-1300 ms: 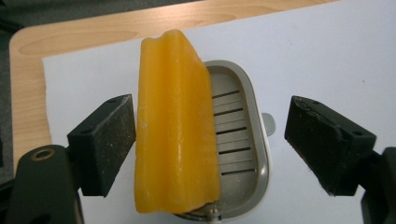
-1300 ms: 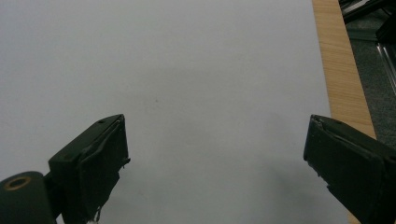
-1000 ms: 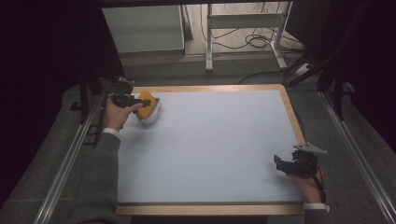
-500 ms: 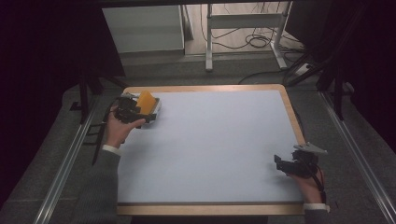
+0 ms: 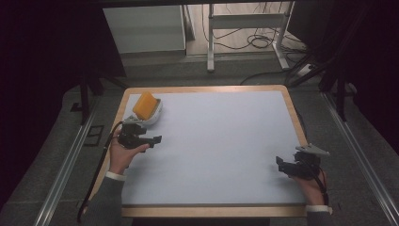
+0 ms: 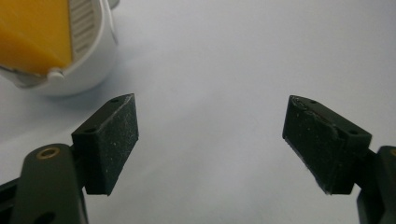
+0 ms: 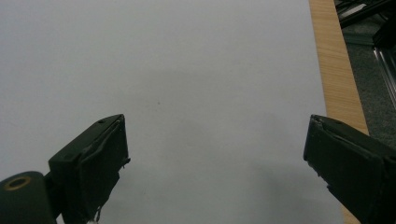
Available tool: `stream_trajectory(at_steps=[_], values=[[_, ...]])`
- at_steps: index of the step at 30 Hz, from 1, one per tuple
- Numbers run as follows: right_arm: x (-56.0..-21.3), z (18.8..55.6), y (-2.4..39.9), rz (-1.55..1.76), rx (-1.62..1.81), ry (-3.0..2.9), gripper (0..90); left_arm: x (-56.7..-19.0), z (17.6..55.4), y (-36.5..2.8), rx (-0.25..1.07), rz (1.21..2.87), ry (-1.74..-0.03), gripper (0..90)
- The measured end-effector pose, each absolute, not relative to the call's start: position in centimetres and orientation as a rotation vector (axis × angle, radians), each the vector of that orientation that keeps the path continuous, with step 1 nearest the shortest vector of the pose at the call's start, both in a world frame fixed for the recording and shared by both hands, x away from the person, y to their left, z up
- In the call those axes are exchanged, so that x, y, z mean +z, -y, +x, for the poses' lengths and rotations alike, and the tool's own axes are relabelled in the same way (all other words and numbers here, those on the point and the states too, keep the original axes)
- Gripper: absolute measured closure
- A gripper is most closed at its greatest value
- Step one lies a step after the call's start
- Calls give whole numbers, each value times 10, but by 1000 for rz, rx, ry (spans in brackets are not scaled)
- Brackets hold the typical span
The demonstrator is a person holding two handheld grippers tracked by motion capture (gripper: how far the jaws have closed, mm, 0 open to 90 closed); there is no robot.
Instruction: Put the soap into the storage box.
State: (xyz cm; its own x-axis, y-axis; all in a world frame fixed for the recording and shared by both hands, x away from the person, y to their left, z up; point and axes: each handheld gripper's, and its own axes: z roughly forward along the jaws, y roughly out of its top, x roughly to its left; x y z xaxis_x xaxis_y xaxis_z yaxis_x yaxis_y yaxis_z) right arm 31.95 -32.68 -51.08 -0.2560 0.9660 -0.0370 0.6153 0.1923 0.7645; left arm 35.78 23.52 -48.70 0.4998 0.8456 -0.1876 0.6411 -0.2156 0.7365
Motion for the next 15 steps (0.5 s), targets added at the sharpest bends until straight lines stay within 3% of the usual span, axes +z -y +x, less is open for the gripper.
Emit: stream_trajectory(at_steps=[15], values=[[-510,319,325,1466,870,-1947,65,-506,338,-239,304,1948,-1241,195]])
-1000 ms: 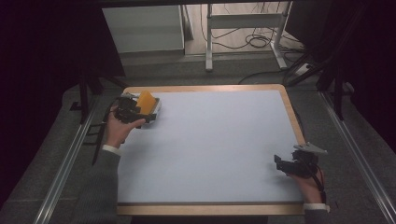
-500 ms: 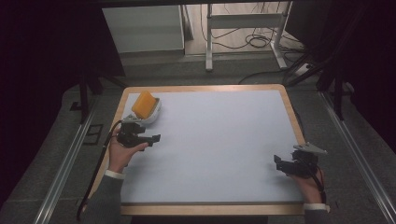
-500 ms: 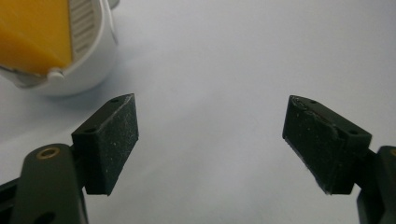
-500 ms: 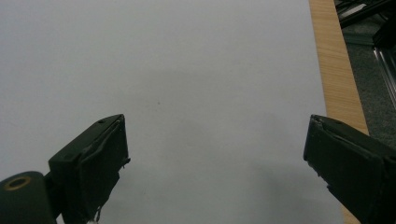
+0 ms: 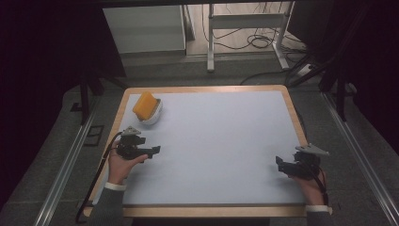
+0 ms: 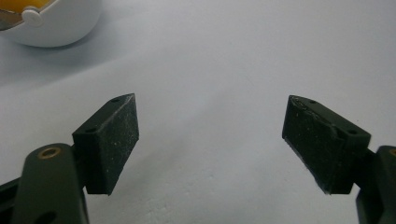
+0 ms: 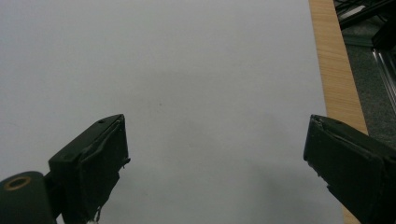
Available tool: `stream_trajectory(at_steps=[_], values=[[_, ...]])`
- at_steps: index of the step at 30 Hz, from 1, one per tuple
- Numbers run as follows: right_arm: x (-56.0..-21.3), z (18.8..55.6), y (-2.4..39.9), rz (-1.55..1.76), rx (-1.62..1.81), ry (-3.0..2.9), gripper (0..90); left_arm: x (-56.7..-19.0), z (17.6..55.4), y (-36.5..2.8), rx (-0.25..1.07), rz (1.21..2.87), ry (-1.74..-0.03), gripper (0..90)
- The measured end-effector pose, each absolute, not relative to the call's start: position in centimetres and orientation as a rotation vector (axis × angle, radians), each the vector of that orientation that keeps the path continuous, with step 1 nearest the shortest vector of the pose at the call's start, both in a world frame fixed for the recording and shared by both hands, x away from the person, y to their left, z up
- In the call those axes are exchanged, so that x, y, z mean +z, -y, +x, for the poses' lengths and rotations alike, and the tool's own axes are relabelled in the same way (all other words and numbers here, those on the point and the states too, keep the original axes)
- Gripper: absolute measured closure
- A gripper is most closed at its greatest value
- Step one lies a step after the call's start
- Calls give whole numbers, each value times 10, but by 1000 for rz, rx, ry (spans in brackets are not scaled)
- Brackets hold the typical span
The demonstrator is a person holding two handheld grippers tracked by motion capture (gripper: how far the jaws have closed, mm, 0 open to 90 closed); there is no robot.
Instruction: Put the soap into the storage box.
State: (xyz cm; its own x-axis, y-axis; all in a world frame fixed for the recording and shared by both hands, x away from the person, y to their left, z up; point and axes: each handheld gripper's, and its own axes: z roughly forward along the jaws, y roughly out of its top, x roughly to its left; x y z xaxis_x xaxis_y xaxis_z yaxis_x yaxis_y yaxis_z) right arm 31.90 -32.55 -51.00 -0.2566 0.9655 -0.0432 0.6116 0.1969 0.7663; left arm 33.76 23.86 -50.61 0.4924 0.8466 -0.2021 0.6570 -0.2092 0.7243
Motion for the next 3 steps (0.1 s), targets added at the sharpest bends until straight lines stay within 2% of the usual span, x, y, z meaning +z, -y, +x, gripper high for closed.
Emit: stream_trajectory(at_steps=[3], values=[[-510,319,326,1462,872,-1948,65,-505,340,-241,299,1937,-1242,194]])
